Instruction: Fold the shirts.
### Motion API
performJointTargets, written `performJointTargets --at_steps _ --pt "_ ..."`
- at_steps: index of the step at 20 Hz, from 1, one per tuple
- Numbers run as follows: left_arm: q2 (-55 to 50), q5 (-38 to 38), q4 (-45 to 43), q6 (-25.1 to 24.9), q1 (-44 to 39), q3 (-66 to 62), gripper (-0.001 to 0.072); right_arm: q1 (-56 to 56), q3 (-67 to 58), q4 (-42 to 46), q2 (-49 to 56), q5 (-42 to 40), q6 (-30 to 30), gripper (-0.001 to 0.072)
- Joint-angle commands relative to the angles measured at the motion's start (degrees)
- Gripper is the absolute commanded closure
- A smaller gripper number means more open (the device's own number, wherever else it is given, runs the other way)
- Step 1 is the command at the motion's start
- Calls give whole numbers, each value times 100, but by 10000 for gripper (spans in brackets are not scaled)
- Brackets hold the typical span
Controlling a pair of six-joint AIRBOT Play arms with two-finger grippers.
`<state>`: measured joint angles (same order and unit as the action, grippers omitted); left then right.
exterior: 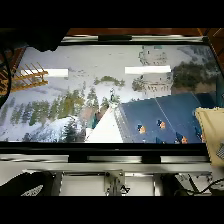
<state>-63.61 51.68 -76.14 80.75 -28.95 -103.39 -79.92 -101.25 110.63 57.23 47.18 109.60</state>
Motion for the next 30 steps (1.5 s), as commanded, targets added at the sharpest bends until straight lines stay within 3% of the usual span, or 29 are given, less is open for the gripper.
performJointTargets --at_steps 1,7,10,16,20,23,24,25,28,29,30 --pt "-31 0 -2 -13 0 0 166 24 2 -431 -245 282 -413 212" --pt "-319 4 -42 -15 0 11 166 522 2 -575 -479 2951 -863 210" --pt "-490 4 -42 -15 0 11 166 925 2 -590 -479 3781 -1161 195" --pt "-647 42 -42 -15 0 11 166 1805 9 -1746 -361 4441 -1473 195" --pt "-675 330 -44 -15 0 11 166 2833 9 -1823 4 5112 -1473 195" --pt "-750 549 -48 -15 2 11 167 3827 9 -1794 304 5136 -1386 195" --pt "-800 660 -52 -13 2 11 178 4175 9 -1766 437 5136 -1386 195" --pt "-879 828 -85 4 0 11 242 4559 9 -1705 590 5134 -1388 195" --pt "-1261 1773 -863 1147 0 11 243 5608 9 -1558 1060 5108 -1585 195" --pt "-1432 2201 -1266 1519 2 9 243 5919 9 -1572 1228 5049 -1749 162" --pt "-1626 2675 -1576 1810 35 -2 243 6181 9 -1580 1381 4972 -1867 74"
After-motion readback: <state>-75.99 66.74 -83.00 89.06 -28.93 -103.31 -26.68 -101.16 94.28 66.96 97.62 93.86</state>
